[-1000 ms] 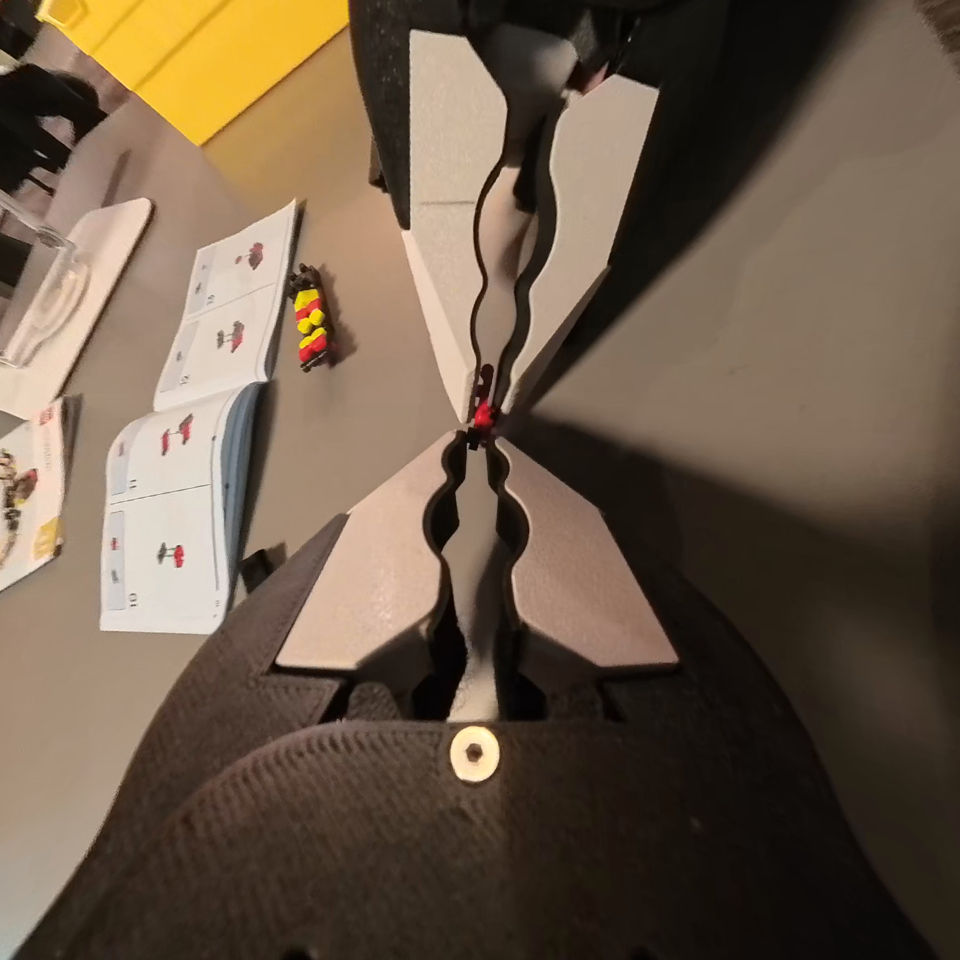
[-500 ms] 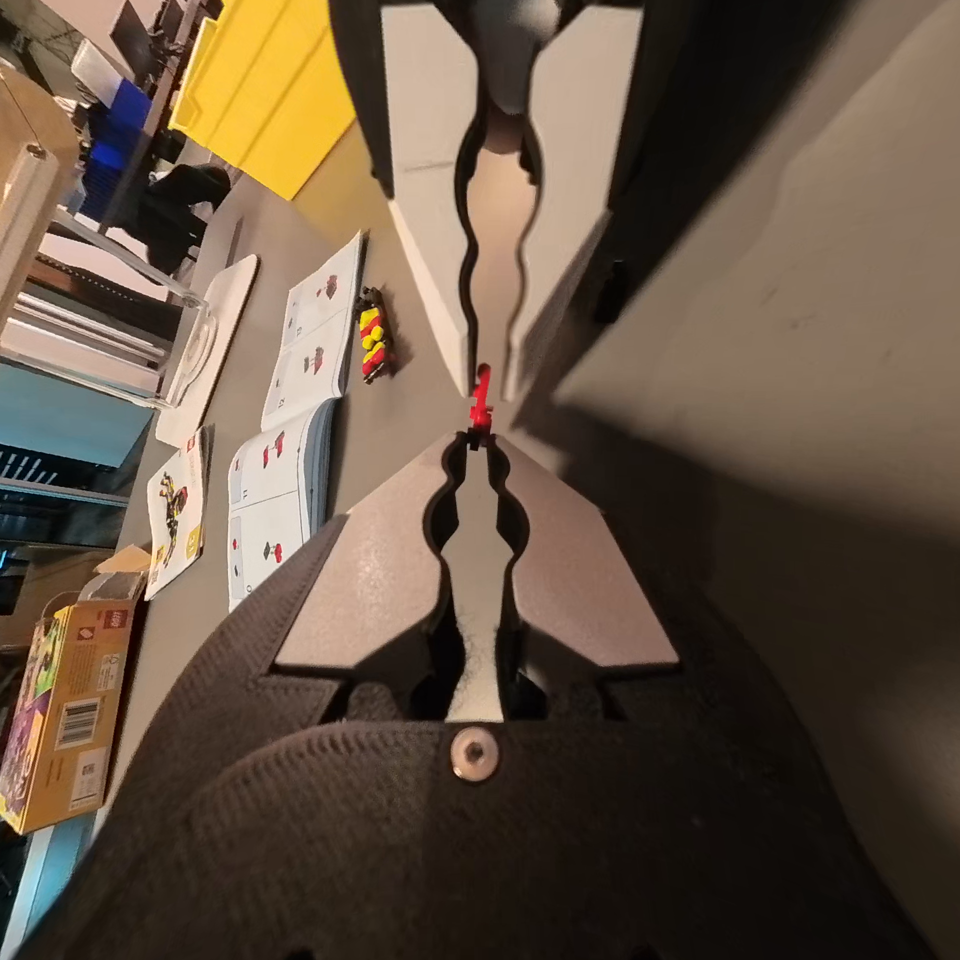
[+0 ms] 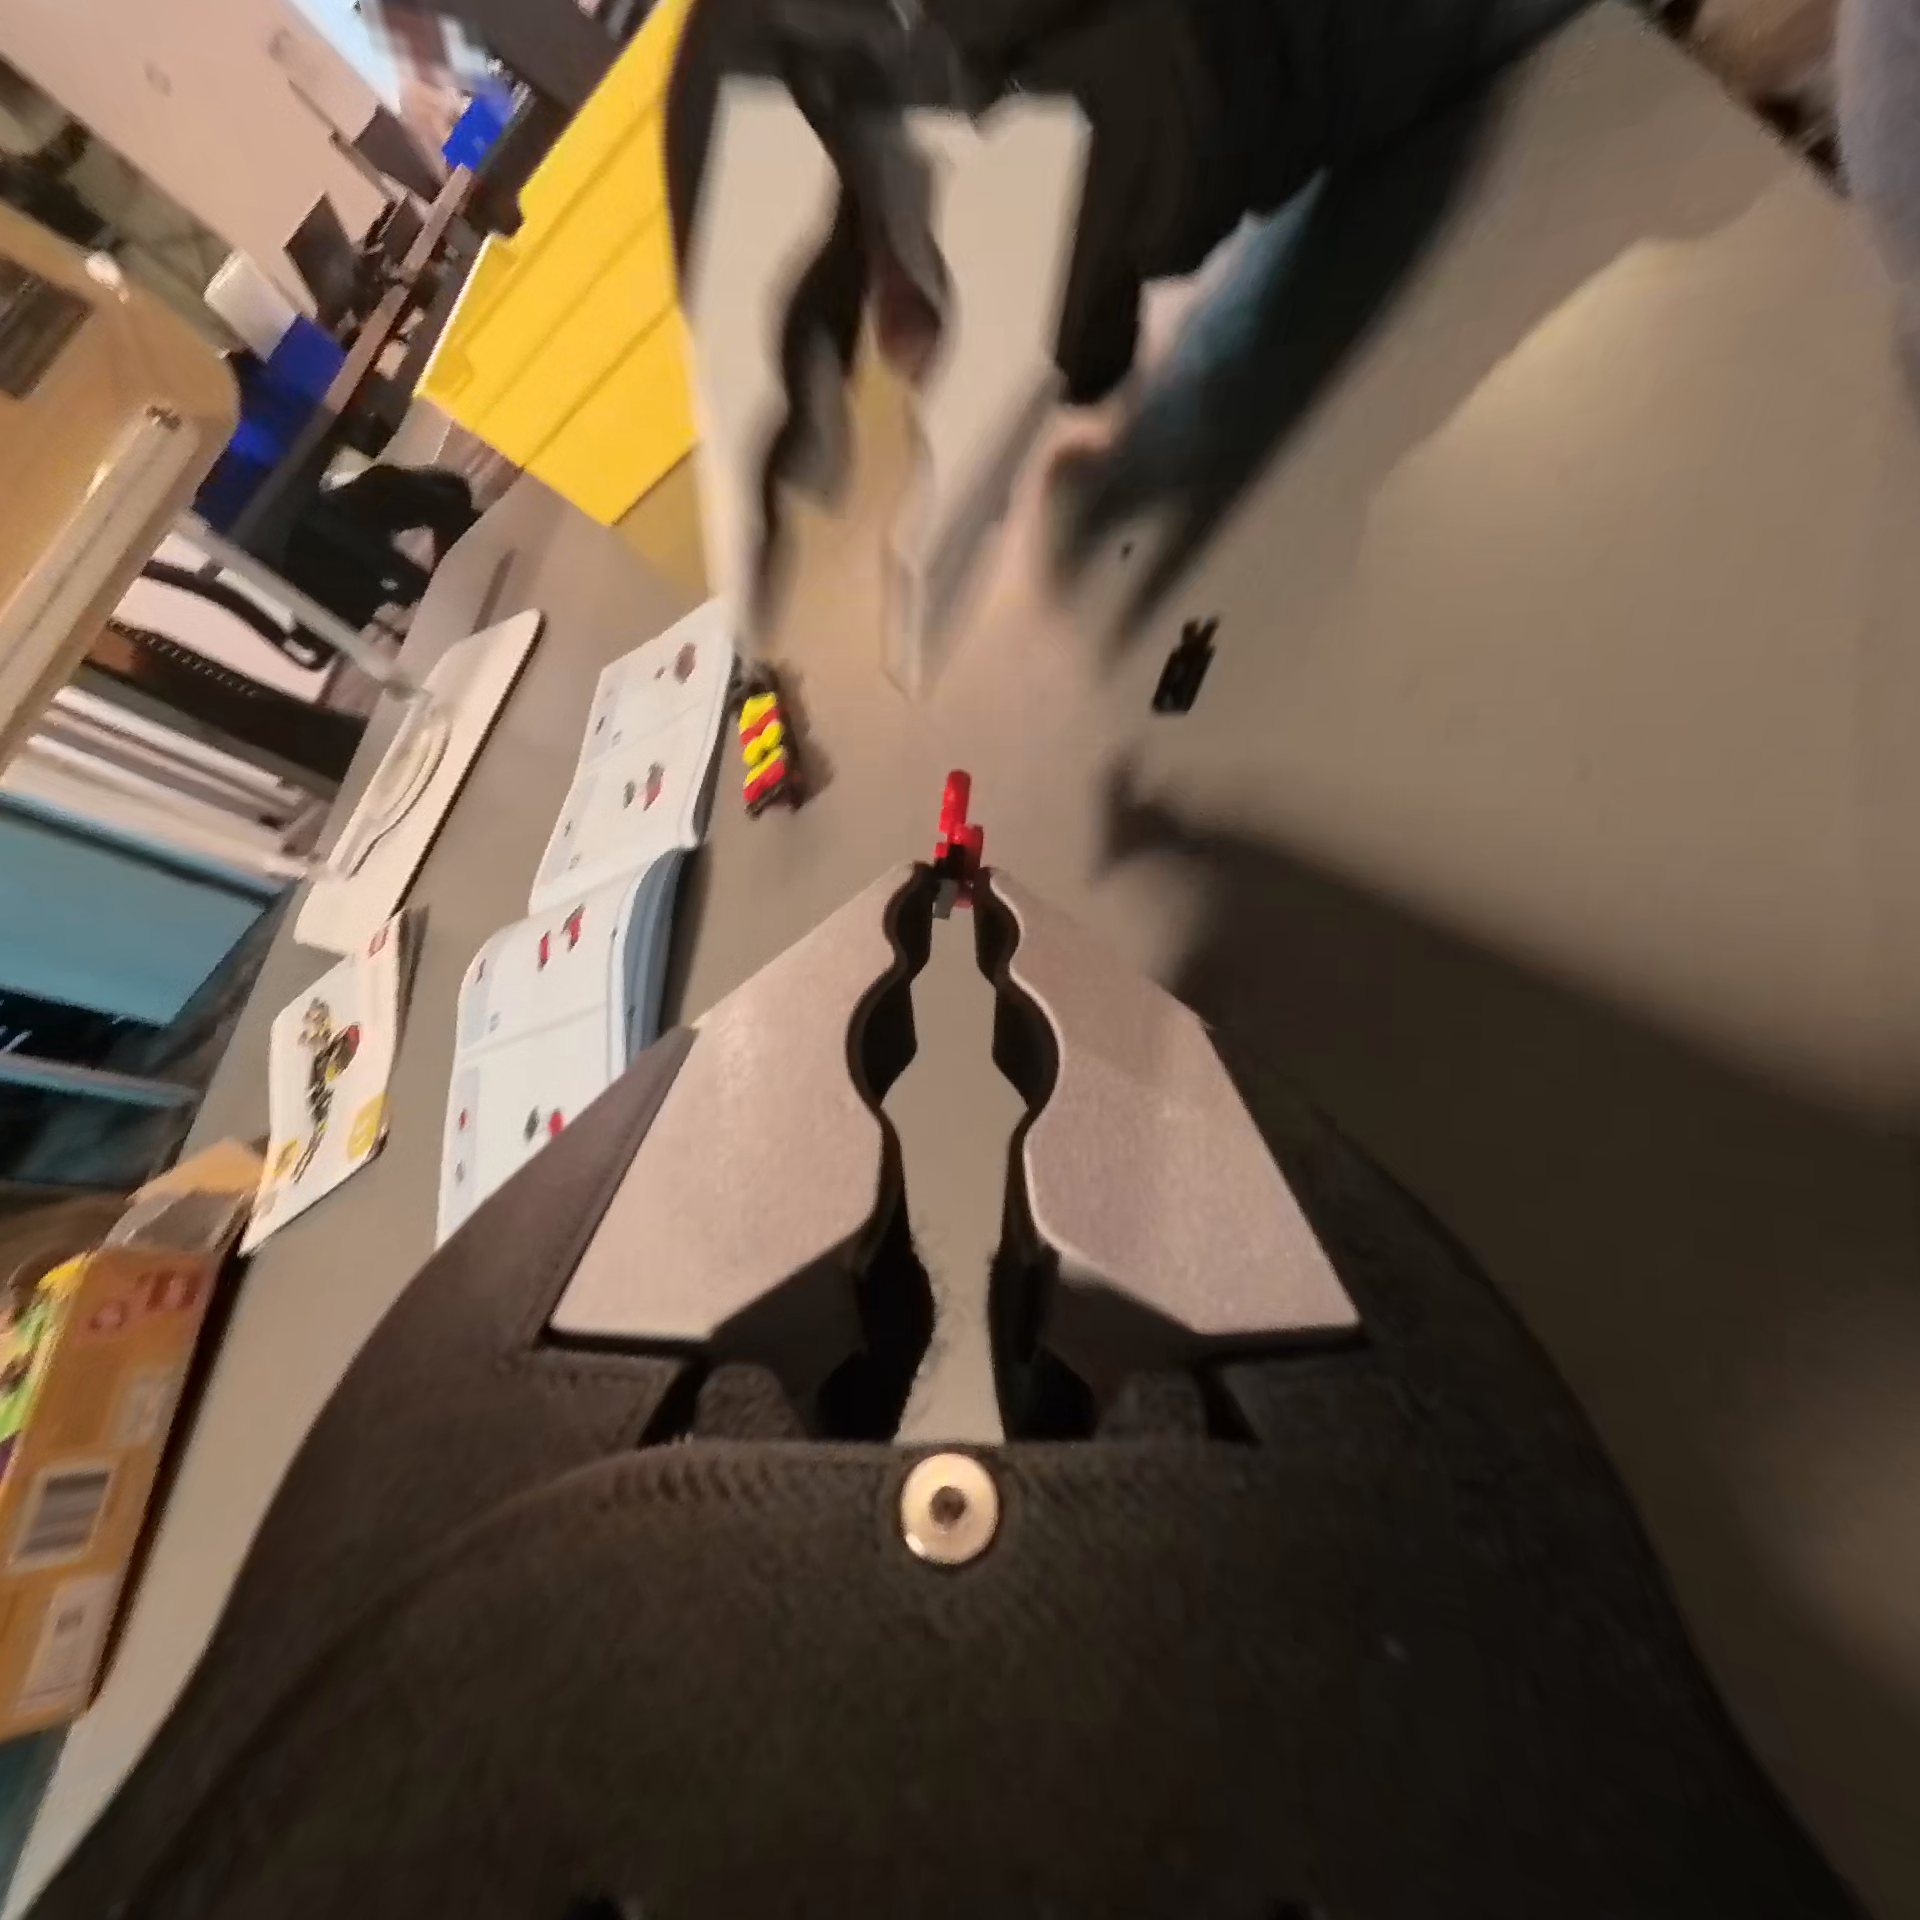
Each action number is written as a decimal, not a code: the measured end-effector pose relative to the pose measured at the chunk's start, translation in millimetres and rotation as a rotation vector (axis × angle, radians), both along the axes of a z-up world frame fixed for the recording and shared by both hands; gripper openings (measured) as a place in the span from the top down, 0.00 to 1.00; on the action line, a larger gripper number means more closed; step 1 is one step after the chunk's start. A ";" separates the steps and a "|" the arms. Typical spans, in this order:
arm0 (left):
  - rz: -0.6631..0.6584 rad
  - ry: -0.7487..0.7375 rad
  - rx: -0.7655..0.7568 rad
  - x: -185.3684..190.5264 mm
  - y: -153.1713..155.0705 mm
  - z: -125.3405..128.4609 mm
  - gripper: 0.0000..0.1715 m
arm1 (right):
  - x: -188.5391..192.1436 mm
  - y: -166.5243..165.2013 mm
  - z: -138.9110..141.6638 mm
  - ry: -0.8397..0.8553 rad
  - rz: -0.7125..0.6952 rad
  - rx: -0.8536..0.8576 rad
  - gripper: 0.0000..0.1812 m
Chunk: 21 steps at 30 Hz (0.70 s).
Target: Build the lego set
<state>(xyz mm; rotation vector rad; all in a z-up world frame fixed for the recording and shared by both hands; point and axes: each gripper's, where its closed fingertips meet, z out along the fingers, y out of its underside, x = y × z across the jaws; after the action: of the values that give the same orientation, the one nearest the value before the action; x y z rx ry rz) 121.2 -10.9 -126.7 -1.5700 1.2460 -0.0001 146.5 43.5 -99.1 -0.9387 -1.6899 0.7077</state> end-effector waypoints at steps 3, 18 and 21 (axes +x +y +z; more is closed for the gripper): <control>0.030 0.049 0.009 -9.3 -1.3 -6.7 0.96 | 22.8 53.1 21.5 0.141 -0.200 -0.054 0.80; 0.247 0.282 0.493 -43.2 19.4 30.4 0.96 | 55.1 127.9 39.0 0.359 -0.467 -0.029 0.85; 0.429 0.020 0.520 -80.2 17.3 81.1 0.96 | 47.7 134.9 38.5 0.341 -0.432 0.044 0.85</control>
<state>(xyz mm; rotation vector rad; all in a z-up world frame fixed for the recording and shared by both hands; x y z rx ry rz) 40.9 6.4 -45.6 -1.3421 0.8125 0.5709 194.2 178.4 -60.7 -1.0422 -1.1496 0.5024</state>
